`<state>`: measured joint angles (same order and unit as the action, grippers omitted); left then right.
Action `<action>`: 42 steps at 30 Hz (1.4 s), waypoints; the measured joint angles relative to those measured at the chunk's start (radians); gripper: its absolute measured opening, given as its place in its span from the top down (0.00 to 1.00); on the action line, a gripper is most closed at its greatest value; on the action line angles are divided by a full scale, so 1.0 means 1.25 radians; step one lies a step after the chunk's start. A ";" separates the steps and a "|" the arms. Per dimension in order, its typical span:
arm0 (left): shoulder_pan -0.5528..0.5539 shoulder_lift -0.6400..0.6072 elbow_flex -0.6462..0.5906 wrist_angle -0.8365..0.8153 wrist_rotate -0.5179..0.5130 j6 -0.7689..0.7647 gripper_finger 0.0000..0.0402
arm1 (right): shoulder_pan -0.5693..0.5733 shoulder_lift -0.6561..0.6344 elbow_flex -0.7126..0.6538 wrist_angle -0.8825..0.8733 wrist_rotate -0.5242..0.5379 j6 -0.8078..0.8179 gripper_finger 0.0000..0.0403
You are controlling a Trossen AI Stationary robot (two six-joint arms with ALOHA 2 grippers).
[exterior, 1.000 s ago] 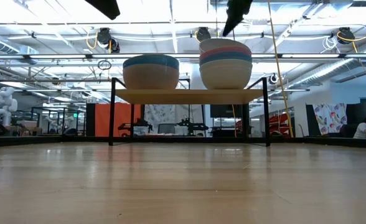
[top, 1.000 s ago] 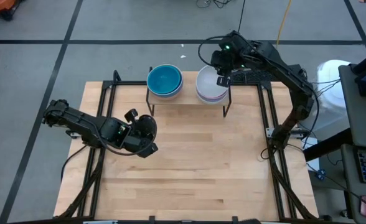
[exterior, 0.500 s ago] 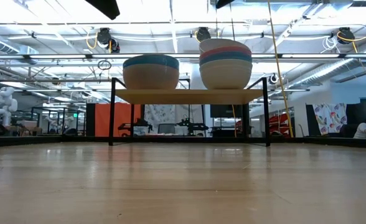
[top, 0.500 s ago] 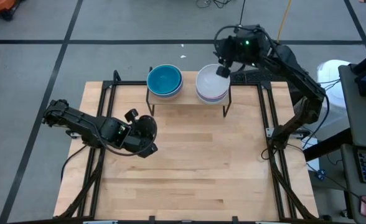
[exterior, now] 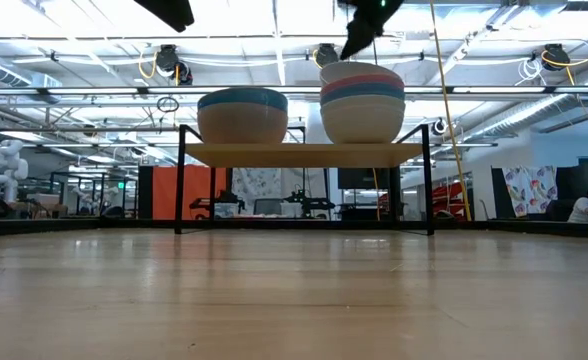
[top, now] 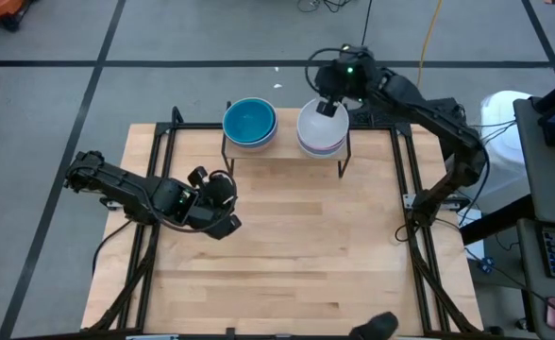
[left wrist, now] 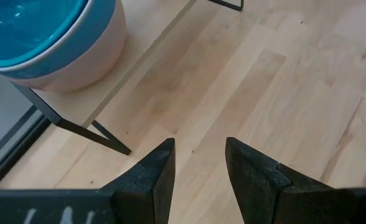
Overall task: Place and stack bowls onto a shelf
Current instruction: Stack the white bowl on top of the pink bowl on the shelf
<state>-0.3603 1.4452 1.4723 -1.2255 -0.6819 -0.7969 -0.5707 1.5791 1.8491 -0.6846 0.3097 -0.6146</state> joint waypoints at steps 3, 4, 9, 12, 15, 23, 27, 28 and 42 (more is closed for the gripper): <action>0.000 0.000 0.000 0.000 0.000 -0.009 0.63 | -0.010 0.000 -0.059 0.043 -0.002 0.000 0.65; 0.000 0.000 0.000 0.000 0.000 -0.013 0.63 | -0.012 0.000 -0.079 0.055 -0.002 -0.001 0.65; 0.000 0.000 0.000 0.000 0.000 -0.016 0.63 | -0.019 -0.001 -0.142 0.107 -0.001 -0.003 0.65; 0.000 0.000 0.000 0.000 0.000 -0.016 0.63 | -0.020 -0.001 -0.157 0.121 -0.031 -0.002 0.65; 0.000 0.000 0.000 0.000 0.000 -0.016 0.63 | -0.028 -0.002 -0.166 0.123 -0.071 0.009 0.65; 0.000 0.000 0.000 -0.001 0.000 -0.016 0.63 | -0.043 0.000 -0.211 0.151 -0.106 0.018 0.65; 0.000 0.000 0.000 -0.001 0.000 -0.016 0.63 | -0.045 -0.002 -0.218 0.168 -0.040 -0.047 0.65; 0.000 0.000 0.000 -0.001 0.000 -0.016 0.63 | -0.044 -0.008 -0.218 0.178 -0.019 -0.066 0.65; 0.000 0.000 0.000 -0.003 0.000 -0.008 0.63 | 0.040 -0.155 -0.217 0.160 -0.193 0.057 0.67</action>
<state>-0.3603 1.4452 1.4723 -1.2297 -0.6819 -0.8070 -0.5206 1.3851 1.5780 -0.4851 0.0687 -0.5429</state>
